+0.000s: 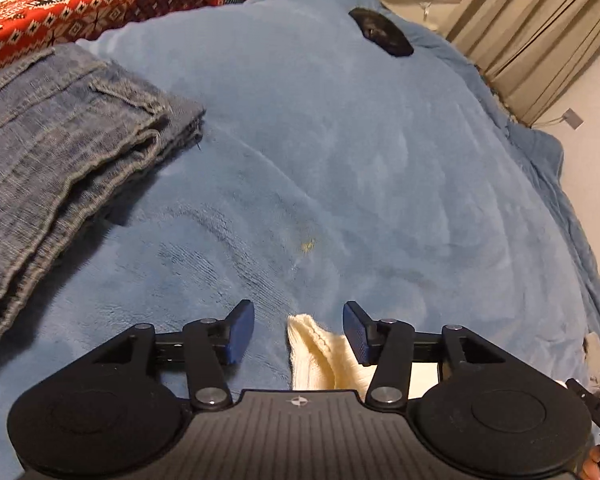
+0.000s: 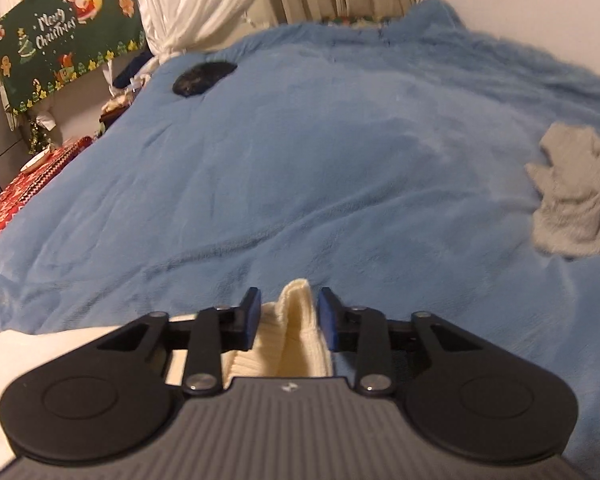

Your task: Fold clothes

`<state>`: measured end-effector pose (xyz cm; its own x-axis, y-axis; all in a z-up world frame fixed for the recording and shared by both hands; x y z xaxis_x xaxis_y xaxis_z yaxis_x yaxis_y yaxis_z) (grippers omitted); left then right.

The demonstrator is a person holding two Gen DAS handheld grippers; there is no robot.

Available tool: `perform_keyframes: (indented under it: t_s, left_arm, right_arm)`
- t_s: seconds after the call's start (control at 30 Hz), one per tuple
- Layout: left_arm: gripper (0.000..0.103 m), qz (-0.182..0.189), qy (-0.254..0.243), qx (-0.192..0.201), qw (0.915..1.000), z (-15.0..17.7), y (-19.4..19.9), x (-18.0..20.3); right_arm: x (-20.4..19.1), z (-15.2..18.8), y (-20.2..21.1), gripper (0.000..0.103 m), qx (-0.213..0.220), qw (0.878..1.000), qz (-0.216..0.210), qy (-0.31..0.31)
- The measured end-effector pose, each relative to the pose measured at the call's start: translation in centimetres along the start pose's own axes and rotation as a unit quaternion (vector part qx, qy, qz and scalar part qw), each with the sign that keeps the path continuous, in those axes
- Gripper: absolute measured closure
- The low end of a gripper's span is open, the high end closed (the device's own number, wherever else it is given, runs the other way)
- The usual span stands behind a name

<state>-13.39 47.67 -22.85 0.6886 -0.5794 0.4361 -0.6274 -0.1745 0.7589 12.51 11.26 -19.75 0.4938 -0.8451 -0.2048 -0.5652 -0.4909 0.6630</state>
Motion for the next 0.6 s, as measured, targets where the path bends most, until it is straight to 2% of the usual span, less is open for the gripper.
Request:
perform_keyframes:
  t_s: [0.03,0.07,0.17,0.33,0.4,0.47,0.6]
  left_arm:
    - [0.086,-0.003,-0.007,-0.005,1.0000,0.2,-0.2,0.2]
    - [0.095,-0.005,-0.014,-0.008,0.9999,0.3,-0.4,0.5]
    - [0.097,-0.009,-0.037,0.009,0.9992,0.3,0.3,1.5]
    - [0.098,0.023,-0.017,0.085,0.9960,-2.0,4.6,3.0]
    - [0.098,0.021,-0.029,0.111,0.9932,-3.2,5.3,3.7]
    - [0.097,0.014,-0.045,0.119,0.9918,-4.3,4.5,4.5]
    - [0.097,-0.018,-0.072,0.091,0.9931,-5.4,-1.5,5.2]
  right_arm:
    - [0.1,-0.1,0.1,0.089,-0.001,1.000,-0.001,-0.006]
    - [0.2,-0.2,0.3,0.090,0.001,1.000,-0.001,-0.010]
    - [-0.4,-0.4,1.6,0.092,0.023,1.000,0.002,-0.009]
    - [-0.6,-3.0,4.7,0.093,0.084,0.996,0.002,-0.002]
    - [-0.4,-4.3,5.4,0.093,0.103,0.995,0.003,0.000]
    - [0.1,-5.6,4.9,0.093,0.108,0.994,0.008,0.001]
    - [1.3,-6.3,-0.5,0.092,0.075,0.996,0.038,0.014]
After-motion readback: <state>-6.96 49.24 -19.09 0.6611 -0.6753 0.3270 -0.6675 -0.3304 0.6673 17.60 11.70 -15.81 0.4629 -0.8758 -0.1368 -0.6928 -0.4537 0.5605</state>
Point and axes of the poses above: each gripper's, at about its wrist camera, not at the fingertips, and y roughly against the way its jaws point, x to its right, z to its underside, the point moved 8 cm from there along -y, roughly the way its jaws point
